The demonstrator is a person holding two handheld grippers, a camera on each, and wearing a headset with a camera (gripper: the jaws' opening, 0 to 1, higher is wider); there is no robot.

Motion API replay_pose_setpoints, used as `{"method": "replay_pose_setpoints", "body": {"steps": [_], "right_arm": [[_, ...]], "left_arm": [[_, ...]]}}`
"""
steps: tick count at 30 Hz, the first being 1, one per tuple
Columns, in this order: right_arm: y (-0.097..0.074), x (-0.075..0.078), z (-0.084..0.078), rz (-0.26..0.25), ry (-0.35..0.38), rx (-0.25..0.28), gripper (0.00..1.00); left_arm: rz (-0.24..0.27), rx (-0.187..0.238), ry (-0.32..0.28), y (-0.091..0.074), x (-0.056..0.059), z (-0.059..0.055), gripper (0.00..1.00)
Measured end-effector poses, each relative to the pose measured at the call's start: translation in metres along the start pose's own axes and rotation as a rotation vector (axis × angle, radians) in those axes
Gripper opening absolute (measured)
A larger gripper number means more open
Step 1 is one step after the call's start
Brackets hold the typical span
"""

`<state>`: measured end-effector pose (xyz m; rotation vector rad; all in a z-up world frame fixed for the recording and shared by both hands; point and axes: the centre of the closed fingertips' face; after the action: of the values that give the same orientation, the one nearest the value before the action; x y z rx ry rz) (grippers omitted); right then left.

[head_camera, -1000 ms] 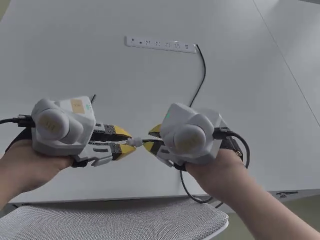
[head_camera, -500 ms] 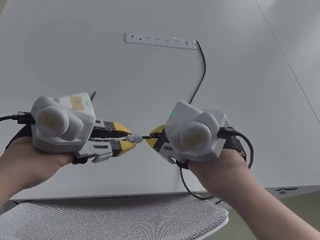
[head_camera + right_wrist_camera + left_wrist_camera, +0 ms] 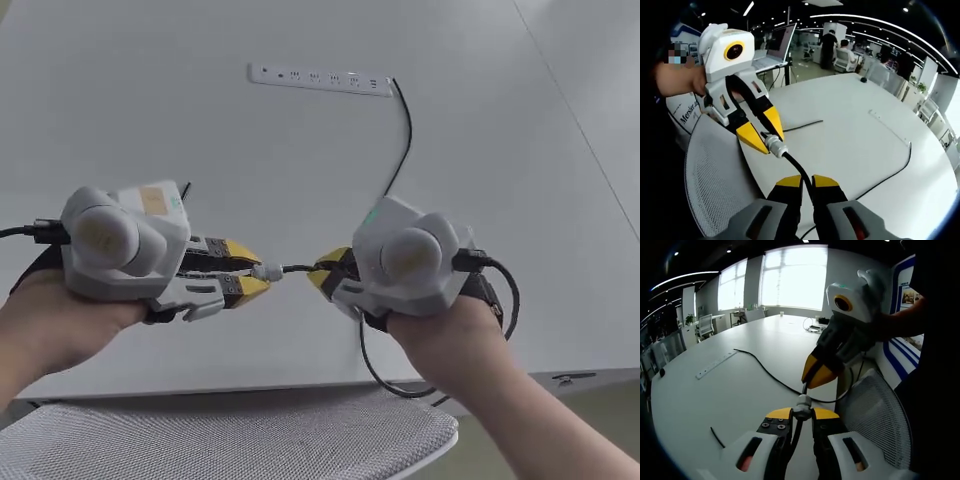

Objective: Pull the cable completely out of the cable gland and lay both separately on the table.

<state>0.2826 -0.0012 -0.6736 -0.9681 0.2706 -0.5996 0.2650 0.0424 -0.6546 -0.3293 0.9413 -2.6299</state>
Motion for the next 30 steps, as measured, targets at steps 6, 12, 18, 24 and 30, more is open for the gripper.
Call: {"method": "replay_pose_setpoints", "body": {"steps": [6, 12, 18, 24, 30], "right_arm": [[0.001, 0.008, -0.006, -0.003, 0.061, 0.001, 0.02], [0.006, 0.014, -0.016, 0.009, 0.185, -0.006, 0.02], [0.008, 0.02, -0.025, -0.001, 0.224, -0.021, 0.02], [0.01, 0.021, -0.028, 0.004, 0.259, -0.027, 0.03], [0.008, 0.018, -0.026, -0.015, 0.124, -0.015, 0.04]], "left_arm": [[0.002, -0.002, -0.002, 0.0, -0.001, -0.001, 0.15], [0.002, -0.004, -0.006, 0.0, -0.001, -0.002, 0.15], [-0.005, -0.006, -0.004, 0.001, 0.001, -0.003, 0.15], [-0.007, -0.005, -0.001, 0.002, 0.001, -0.002, 0.15], [-0.005, -0.014, 0.003, 0.001, 0.0, -0.005, 0.15]]}}
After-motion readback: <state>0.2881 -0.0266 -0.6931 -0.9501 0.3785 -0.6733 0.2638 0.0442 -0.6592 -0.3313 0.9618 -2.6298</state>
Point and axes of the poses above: the centre of the closed fingertips' face, and the gripper's own axes: y roughly forward along the fingers, x roughly to its right, z roughly out of its top, and after that the axes turned 10 degrees about -x, right-handed
